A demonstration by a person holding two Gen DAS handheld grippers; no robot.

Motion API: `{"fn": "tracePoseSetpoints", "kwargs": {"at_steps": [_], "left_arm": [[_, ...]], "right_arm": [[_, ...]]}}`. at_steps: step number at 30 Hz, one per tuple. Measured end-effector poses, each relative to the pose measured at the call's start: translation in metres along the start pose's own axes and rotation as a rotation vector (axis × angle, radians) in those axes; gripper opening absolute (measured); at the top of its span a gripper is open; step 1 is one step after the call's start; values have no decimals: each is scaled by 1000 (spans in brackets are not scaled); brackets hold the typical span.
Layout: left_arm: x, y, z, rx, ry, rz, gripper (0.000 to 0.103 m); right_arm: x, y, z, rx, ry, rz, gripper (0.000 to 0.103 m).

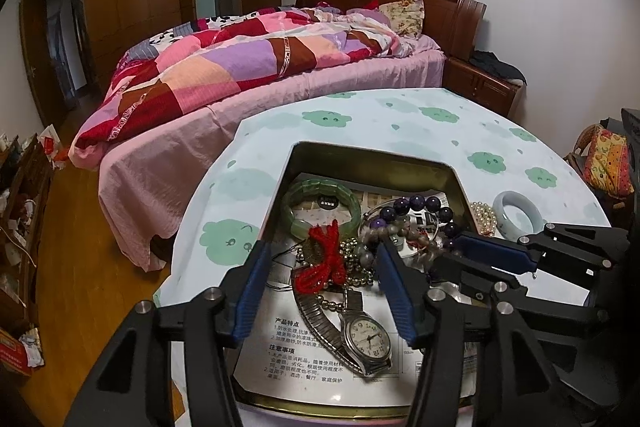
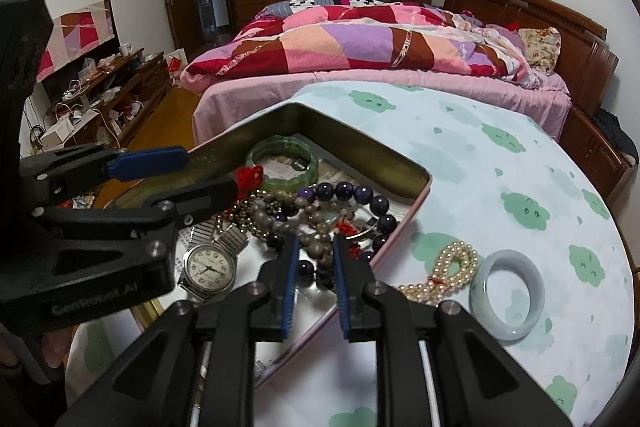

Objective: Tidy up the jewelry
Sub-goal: 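Move the right tool around the pale jade bangle and close on it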

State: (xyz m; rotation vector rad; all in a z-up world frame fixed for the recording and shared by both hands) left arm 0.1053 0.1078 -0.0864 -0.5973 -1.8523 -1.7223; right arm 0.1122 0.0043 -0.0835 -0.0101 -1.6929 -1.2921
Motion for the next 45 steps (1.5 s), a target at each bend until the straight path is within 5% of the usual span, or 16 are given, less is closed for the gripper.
{"fn": "tracePoseSetpoints", "kwargs": {"at_steps": [4, 8, 13, 16, 25, 29, 35, 45], "left_arm": [[1, 1, 0, -1, 5, 0, 56], [3, 2, 0, 1, 15, 0, 57], [9, 3, 2, 5, 37, -23, 74], [12, 4, 3, 12, 26, -27, 75], [9, 8, -3, 25, 69, -19, 75], [8, 11, -14, -3, 75, -16, 75], [-1, 13, -27, -23, 74, -2, 75], [-6, 16, -40, -45, 76, 14, 75]], "right_arm": [[1, 0, 0, 1, 4, -3, 26], [5, 1, 3, 16, -1, -23, 46], [7, 1, 4, 17, -5, -30, 51], [12, 2, 1, 7, -17, -38, 71], [30, -2, -26, -54, -27, -67, 72], [41, -7, -54, -101, -78, -83, 82], [26, -18, -109, -231, -181, 0, 90], [-1, -27, -123, -235, -214, 125, 90]]}}
Point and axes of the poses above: each gripper's, at about its wrist camera, not at the fingertips, and x roughly against the way its jaws point, z to its left, y to its top, the point moved 2 cm from there along -x, roughly the way its jaws point, and after that the axes turned 2 degrees about -z, right-handed, at the moved point
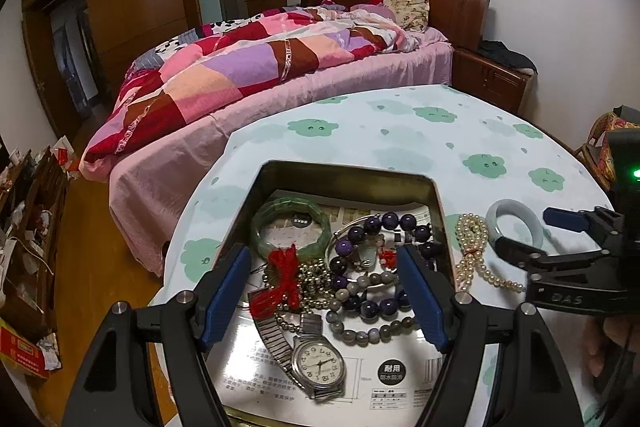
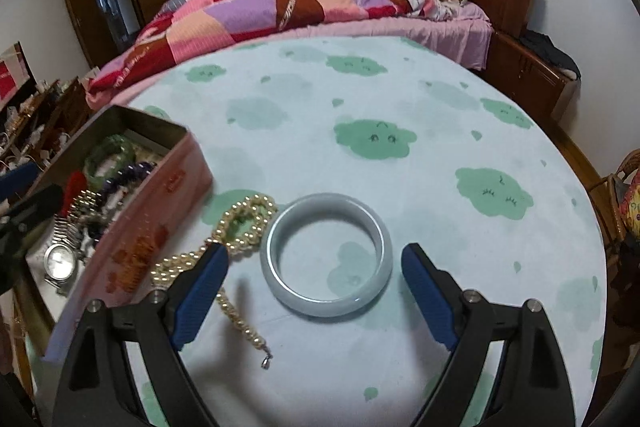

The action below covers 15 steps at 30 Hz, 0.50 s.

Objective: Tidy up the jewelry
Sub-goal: 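Move the right tool around the pale jade bangle and close on it, then grasp the pearl necklace with the left tool while the right tool lifts the pale bangle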

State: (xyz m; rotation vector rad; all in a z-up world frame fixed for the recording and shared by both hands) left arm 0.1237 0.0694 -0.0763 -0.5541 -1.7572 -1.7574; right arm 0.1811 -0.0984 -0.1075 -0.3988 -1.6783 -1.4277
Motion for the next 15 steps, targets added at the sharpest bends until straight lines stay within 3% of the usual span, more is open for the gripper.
{"fn": "tracePoseSetpoints", "kwargs": {"at_steps": [5, 8, 15], "left_arm": [[1, 0, -9, -23, -15, 1, 75], [3, 0, -13, -34, -26, -2, 75], [10, 3, -32, -67, -79, -19, 75]], "right_arm": [[-14, -2, 3, 24, -27, 41, 89], [-13, -4, -1, 30, -44, 33, 78], [0, -11, -16, 15, -46, 24, 77]]}}
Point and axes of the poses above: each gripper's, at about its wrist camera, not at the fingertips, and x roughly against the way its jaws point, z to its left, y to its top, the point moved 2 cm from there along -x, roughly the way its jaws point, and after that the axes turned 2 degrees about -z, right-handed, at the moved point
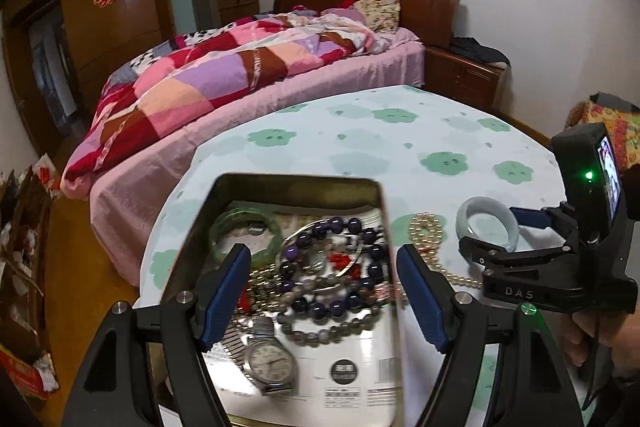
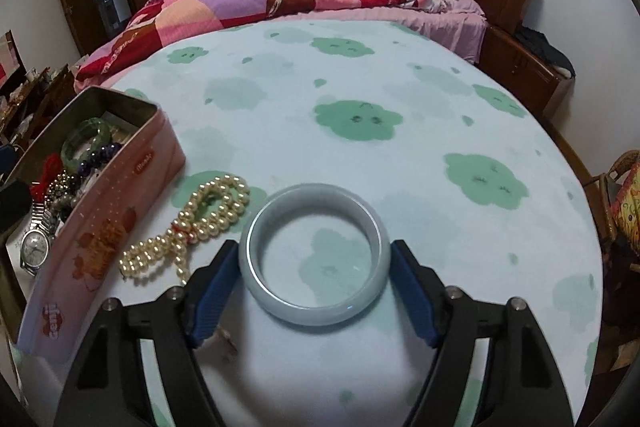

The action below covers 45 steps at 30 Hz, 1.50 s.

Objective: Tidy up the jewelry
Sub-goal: 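Grasp the pearl necklace with the left tool while the right tool lifts the pale bangle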

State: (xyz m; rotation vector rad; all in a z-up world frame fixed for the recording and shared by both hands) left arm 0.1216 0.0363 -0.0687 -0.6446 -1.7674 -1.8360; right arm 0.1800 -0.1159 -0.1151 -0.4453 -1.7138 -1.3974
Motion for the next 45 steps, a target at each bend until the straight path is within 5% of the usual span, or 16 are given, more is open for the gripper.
{"fn": "tracePoseSetpoints", "kwargs": {"at_steps": [11, 21, 31, 32, 33, 45], "left_arm": [[-7, 3, -68, -141, -63, -8, 75], [-52, -7, -95, -156, -113, 125, 37], [-71, -12, -106, -210, -87, 157, 30], [-71, -13, -105, -209, -107, 169, 8], [-70, -14, -105, -198, -134, 176, 6], [-34, -16, -96, -142, -189, 109, 5]], "right_arm": [[22, -18, -56, -87, -100, -28, 77], [23, -20, -72, -149, -67, -45, 77], [21, -20, -75, -144, -62, -50, 77], [21, -20, -75, -146, -62, -50, 77], [21, -20, -74, -147, -61, -49, 77], [25, -19, -68, -123, -55, -71, 78]]}}
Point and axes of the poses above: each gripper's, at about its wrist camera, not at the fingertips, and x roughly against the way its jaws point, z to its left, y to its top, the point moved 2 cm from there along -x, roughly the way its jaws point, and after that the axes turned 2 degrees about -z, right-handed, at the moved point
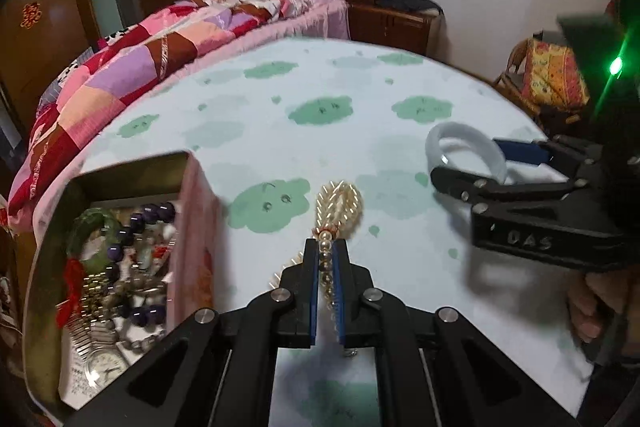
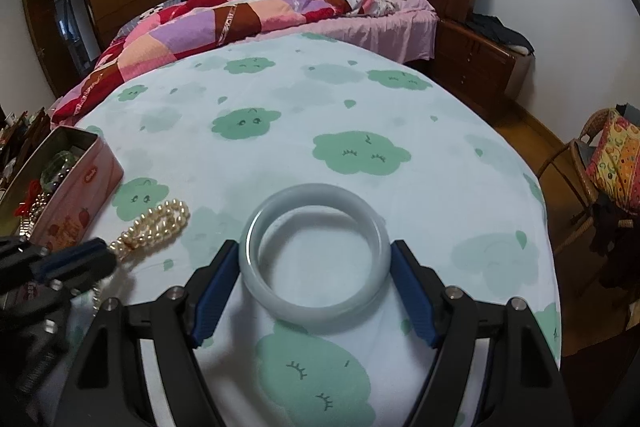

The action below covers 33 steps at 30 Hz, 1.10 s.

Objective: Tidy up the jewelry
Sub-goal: 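Grasp the pearl necklace with the left tool while the right tool lifts the pale bangle, then carry the pearl necklace and pale bangle over the tin with both tools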

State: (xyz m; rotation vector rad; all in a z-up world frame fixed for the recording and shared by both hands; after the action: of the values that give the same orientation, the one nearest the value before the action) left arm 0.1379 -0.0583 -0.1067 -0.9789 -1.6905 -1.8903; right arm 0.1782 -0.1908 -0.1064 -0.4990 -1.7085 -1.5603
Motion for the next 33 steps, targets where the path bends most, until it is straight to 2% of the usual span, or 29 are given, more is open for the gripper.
{"fn": "tracePoseSetpoints", "kwargs": {"at_steps": [11, 19, 25, 33], "left_arm": [[48, 8, 19, 65, -31, -110, 5], [87, 17, 38, 106, -22, -200, 5], [107, 19, 62, 138, 38, -252, 5], [107, 8, 98, 194, 117, -252, 5]], "right_arm": [[15, 1, 16, 21, 51, -61, 78], [29, 10, 44, 66, 98, -99, 78], [40, 22, 69, 105, 135, -137, 78], [45, 36, 107, 166, 175, -165, 78]]}}
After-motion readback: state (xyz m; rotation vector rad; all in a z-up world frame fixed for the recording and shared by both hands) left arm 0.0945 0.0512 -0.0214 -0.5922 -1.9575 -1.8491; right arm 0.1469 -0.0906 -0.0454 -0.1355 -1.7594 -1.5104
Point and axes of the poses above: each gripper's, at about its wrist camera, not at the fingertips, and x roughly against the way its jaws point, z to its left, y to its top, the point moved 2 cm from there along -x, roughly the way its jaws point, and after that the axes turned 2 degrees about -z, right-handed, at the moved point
